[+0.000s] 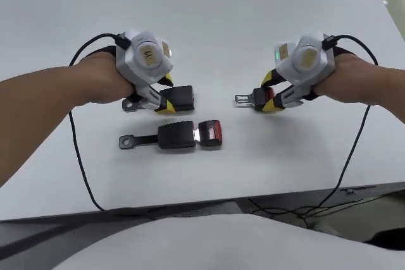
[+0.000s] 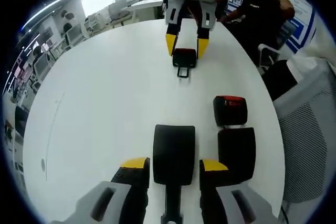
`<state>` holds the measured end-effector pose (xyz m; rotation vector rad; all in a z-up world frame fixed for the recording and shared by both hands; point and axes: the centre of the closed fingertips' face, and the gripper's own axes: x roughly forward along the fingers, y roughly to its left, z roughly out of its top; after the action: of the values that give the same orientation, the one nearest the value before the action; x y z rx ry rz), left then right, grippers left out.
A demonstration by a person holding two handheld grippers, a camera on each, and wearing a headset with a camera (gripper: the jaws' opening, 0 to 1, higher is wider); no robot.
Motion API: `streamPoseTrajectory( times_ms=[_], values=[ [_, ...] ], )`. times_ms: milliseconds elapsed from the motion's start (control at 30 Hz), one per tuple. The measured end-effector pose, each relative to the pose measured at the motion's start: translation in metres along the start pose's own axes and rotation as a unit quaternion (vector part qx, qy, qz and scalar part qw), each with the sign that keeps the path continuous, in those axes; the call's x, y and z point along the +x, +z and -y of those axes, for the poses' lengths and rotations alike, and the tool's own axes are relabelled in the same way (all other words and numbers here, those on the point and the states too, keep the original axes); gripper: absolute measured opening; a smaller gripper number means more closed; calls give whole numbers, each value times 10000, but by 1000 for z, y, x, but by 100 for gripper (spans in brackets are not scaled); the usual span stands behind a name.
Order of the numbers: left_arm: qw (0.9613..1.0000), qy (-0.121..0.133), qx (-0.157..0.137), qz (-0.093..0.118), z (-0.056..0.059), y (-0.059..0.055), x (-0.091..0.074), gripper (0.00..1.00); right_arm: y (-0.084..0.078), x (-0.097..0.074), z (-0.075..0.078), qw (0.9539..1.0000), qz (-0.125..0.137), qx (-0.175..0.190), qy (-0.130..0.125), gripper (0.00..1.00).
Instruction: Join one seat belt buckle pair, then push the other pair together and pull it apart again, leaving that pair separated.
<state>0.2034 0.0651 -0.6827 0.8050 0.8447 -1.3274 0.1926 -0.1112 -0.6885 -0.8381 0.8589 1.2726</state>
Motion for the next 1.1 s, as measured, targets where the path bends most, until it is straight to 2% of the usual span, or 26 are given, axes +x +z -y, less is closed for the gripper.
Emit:
streamPoseTrajectory(
  times_ms=[100, 200, 300, 467, 567, 767, 933, 1100],
  values=[
    [10000, -34, 78, -39, 0, 0, 2, 36, -6, 4, 2, 10000, -23, 12, 75, 31],
    [10000, -40, 71, 18, -3, -1, 6, 33, -3, 3, 1, 9998, 85, 81, 182, 31],
    [9999, -54, 96, -2, -2, -3, 8, 33, -2, 3, 0, 9996, 101, 51, 262, 31],
    [10000, -22, 0, -34, -5, -6, 12, 33, 0, 5, 1, 9996, 70, 15, 262, 30],
    [9999, -12, 114, -111, -3, -6, 12, 33, 5, 8, 3, 9997, 94, 33, 220, 30],
    [9999, -61, -51, -71, -4, -6, 11, 33, 21, 16, 3, 9997, 147, -41, 194, 30],
    [9999, -107, 33, -75, -4, -5, 12, 33, 39, 24, 6, 9996, 166, -144, 160, 30],
    [9999, -102, 27, -66, -7, -4, 12, 33, 58, 34, 13, 9996, 246, -79, 82, 30]
  ],
)
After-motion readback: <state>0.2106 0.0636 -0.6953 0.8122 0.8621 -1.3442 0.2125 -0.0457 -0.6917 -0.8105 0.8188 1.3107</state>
